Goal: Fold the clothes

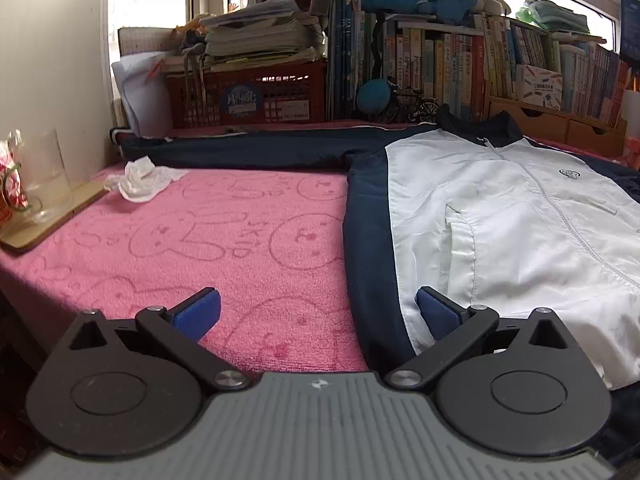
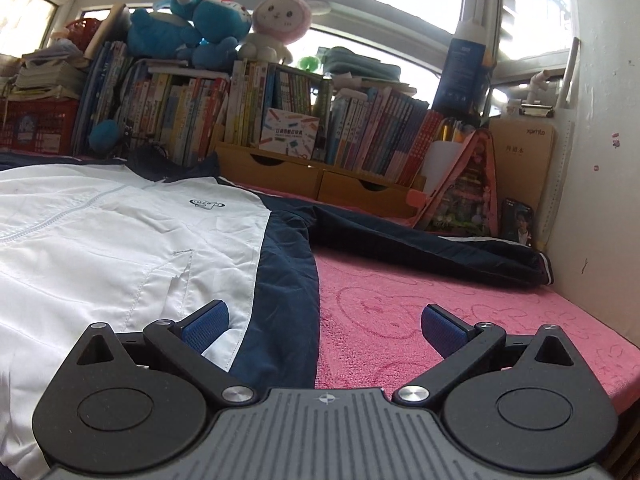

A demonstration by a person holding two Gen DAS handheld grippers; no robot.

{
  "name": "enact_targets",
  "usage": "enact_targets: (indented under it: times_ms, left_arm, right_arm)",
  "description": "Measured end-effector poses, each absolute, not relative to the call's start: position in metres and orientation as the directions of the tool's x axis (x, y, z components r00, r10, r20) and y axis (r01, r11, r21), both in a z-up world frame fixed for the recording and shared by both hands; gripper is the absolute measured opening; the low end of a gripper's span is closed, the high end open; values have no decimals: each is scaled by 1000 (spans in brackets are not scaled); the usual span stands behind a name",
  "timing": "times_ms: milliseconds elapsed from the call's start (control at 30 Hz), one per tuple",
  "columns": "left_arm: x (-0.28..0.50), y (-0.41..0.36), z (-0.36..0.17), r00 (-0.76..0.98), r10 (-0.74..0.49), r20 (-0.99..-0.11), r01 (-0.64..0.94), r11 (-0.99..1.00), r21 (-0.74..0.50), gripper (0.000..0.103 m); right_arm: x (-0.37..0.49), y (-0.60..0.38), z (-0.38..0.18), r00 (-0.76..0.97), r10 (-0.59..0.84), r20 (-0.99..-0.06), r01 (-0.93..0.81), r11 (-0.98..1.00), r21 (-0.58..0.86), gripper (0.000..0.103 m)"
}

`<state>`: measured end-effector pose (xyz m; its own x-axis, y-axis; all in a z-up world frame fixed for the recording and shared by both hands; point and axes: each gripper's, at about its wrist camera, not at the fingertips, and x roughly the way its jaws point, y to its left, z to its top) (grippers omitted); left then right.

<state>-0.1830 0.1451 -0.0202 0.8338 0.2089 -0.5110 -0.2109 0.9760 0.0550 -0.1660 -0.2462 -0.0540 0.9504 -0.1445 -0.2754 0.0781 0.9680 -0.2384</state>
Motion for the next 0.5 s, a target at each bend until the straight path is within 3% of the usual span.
enact_targets:
  times_ms: [100, 167, 367, 500]
  left_arm:
    - [-182, 139, -8, 850, 207, -484, -205, 977, 58, 101]
    - [-180, 138, 2, 859, 171, -482, -203, 979, -14, 101]
    - [-149, 104, 12, 815, -17, -579, -112, 976, -187, 102]
    - [-131, 71, 7, 774, -10, -633, -42, 997, -68, 102]
  right_arm:
    - [-163, -247, -47, 941, -134, -311, 53, 966, -254, 103]
    - [-162, -247, -42, 932, -131, -337, 44, 966, -253, 103]
    - [-167, -222, -13, 900, -53, -433, -74, 960, -272, 103]
    - [-177, -206, 4, 881, 71, -467, -202, 950, -236, 103]
